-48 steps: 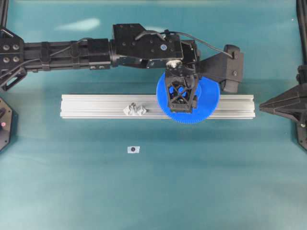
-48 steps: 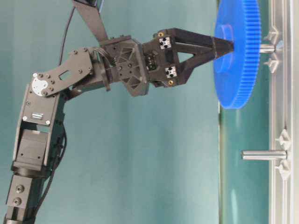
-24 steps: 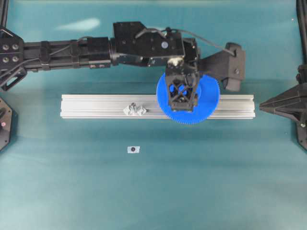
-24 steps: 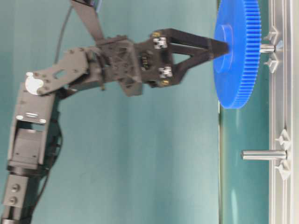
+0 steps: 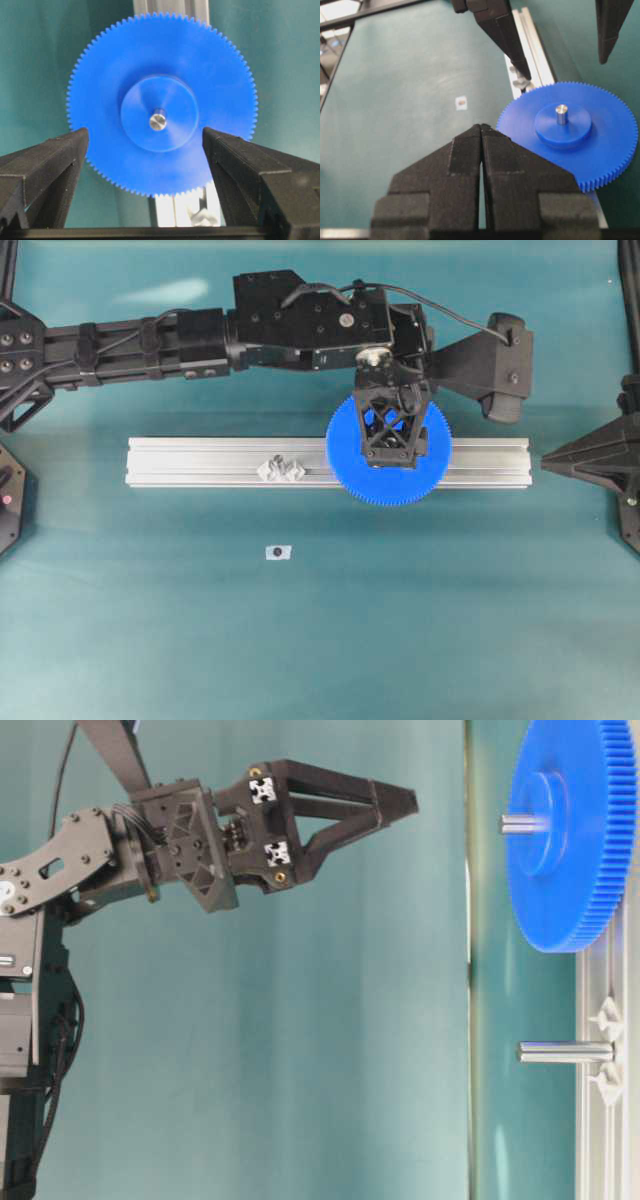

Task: Insert the large gear onto the shaft.
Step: 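Push the gear onto the shaft and open the left gripper, then withdraw the open left gripper away from the gear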

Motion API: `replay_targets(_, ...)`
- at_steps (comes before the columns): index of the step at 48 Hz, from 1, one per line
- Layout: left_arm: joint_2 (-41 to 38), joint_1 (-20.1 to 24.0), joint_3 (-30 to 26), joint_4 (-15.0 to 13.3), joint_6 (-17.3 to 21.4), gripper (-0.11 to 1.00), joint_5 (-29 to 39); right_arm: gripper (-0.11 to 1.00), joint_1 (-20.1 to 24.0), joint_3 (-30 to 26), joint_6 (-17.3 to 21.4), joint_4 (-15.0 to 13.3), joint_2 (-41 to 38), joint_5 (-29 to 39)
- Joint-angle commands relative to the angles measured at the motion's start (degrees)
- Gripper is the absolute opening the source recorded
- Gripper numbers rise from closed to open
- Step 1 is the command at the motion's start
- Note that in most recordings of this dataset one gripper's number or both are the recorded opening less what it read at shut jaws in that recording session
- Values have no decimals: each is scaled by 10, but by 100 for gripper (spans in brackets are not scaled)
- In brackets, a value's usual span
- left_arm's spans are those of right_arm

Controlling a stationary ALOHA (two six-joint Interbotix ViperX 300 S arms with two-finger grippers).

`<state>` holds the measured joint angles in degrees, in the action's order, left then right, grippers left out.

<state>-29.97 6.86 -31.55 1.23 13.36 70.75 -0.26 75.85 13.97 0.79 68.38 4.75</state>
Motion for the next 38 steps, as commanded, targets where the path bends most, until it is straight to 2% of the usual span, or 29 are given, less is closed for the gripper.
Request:
replay_targets(1,19,-1,-15,1,-1,90,1,1,-1,-5,5,0,-4,-3)
replay_targets(38,42,-5,-16,0,-23,89,-2,1,-1,-5,5,0,-4,0)
